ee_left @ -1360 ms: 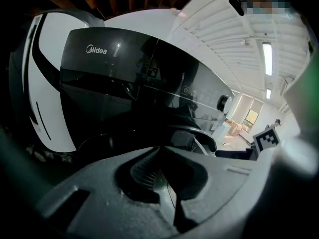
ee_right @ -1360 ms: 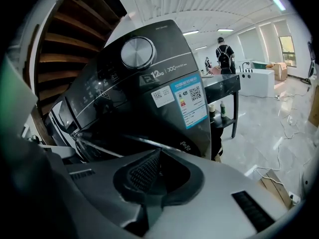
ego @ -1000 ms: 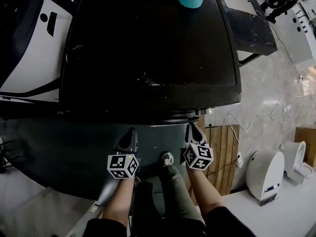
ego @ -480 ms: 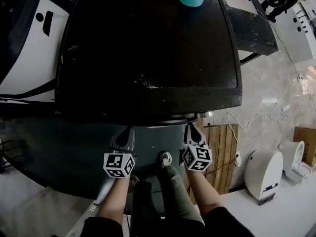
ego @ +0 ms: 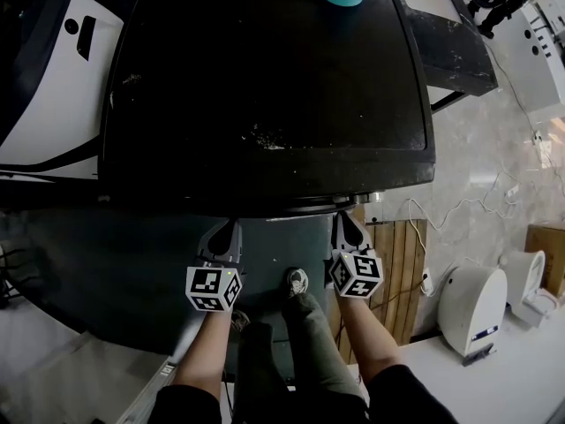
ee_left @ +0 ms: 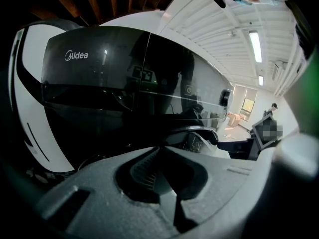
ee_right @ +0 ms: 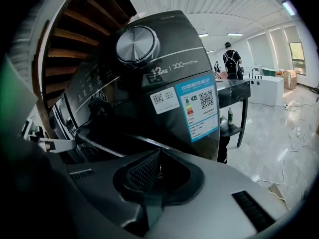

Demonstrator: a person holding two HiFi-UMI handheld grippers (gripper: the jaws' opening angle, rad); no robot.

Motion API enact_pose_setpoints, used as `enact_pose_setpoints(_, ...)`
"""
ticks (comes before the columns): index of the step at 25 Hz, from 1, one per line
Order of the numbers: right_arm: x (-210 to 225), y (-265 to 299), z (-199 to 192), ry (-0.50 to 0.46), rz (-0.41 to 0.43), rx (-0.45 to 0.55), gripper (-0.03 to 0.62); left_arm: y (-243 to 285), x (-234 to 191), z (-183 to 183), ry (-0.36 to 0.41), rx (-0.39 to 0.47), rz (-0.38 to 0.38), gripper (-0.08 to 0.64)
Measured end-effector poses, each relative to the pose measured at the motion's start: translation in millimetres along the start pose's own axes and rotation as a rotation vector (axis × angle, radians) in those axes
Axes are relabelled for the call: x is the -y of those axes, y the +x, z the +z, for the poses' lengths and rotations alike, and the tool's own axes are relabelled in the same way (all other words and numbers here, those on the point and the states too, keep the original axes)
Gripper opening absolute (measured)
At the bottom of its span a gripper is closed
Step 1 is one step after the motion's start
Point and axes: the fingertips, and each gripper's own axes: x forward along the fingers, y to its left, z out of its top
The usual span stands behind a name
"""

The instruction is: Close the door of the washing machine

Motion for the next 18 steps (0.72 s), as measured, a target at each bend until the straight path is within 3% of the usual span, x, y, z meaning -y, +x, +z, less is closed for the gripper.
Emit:
enact_pose_setpoints(10,-3,-10,4,-0.013,0.049,-0.043,0.002,-15,22,-3,0.014,-0.028,-0.059,0.011)
enact_pose_setpoints(18,-17,-82,36,0.037,-0.006,0.059,0.002,-59,39,15,0.087,-0.009,-0.149,0.011)
